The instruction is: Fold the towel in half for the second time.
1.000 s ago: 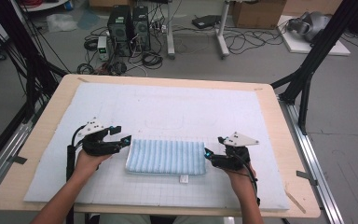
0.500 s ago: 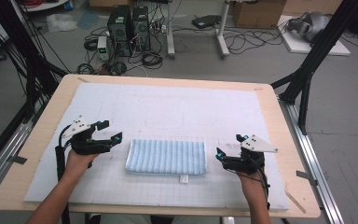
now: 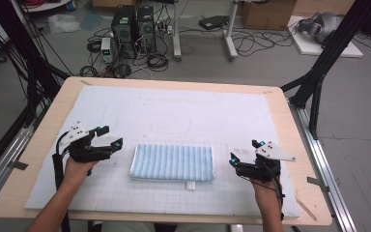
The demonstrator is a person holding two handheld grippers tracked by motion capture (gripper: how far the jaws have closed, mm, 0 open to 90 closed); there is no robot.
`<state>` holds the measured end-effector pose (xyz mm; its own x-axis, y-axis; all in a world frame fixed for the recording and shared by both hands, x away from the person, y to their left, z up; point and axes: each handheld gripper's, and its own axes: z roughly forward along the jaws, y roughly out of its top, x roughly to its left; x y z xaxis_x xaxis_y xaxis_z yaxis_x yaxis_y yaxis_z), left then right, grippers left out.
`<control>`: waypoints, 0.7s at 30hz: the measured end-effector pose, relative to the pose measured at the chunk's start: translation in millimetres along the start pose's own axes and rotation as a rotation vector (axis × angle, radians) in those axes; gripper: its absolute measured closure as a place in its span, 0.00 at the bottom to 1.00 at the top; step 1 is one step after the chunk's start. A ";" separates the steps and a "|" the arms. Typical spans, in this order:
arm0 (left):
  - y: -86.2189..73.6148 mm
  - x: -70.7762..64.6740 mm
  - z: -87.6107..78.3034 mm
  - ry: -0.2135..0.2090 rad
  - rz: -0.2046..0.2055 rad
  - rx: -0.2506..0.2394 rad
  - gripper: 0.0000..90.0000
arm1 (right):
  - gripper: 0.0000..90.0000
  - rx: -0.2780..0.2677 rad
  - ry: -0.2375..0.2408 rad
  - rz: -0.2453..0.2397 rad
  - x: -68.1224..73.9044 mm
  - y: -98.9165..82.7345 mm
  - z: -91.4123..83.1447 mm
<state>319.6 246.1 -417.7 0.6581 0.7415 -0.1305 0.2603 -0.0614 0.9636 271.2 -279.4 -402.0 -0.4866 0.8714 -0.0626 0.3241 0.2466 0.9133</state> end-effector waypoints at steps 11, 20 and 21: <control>-0.1 -1.0 -3.9 0.003 0.010 -0.003 0.23 | 0.13 -0.006 0.000 0.008 -1.3 0.2 3.5; -0.9 -0.7 -3.7 0.006 0.014 -0.001 0.24 | 0.13 -0.001 -0.003 0.012 -1.7 -0.1 4.5; -0.9 -0.5 -3.8 0.006 0.017 0.003 0.24 | 0.13 0.002 -0.002 0.017 -1.5 -0.2 4.5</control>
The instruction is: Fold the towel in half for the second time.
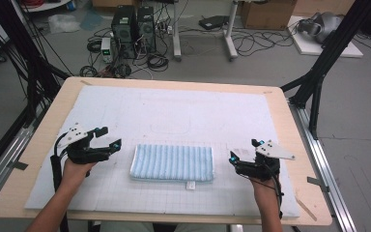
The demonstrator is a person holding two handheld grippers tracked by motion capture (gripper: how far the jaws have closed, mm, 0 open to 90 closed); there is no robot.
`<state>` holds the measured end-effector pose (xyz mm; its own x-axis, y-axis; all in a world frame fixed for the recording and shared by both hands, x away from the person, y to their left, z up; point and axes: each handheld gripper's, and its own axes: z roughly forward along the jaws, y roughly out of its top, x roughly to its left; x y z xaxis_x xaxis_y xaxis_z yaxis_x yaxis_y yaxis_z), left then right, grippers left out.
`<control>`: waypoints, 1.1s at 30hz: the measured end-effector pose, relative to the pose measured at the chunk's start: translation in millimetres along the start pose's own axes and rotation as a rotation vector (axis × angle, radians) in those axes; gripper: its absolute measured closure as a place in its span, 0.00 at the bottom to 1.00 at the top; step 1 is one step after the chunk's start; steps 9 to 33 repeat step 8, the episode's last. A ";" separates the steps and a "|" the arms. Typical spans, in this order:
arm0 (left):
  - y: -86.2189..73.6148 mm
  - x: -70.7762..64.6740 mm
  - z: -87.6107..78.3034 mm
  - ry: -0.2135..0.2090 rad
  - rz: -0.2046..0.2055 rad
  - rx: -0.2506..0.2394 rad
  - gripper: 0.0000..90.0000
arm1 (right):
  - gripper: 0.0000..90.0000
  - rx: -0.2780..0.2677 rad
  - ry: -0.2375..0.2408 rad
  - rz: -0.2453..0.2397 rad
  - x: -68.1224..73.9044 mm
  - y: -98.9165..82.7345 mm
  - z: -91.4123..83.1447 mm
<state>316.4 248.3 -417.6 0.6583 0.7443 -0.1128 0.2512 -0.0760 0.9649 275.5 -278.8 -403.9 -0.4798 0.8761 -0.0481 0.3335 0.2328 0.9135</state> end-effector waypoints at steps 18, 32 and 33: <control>-0.5 0.9 0.6 0.005 -0.005 0.001 0.24 | 0.13 -0.005 -0.001 -0.001 -1.8 -0.9 0.9; -0.5 0.9 0.6 0.005 -0.005 0.001 0.24 | 0.13 -0.005 -0.001 -0.001 -1.8 -0.9 0.9; -0.5 0.9 0.6 0.005 -0.005 0.001 0.24 | 0.13 -0.005 -0.001 -0.001 -1.8 -0.9 0.9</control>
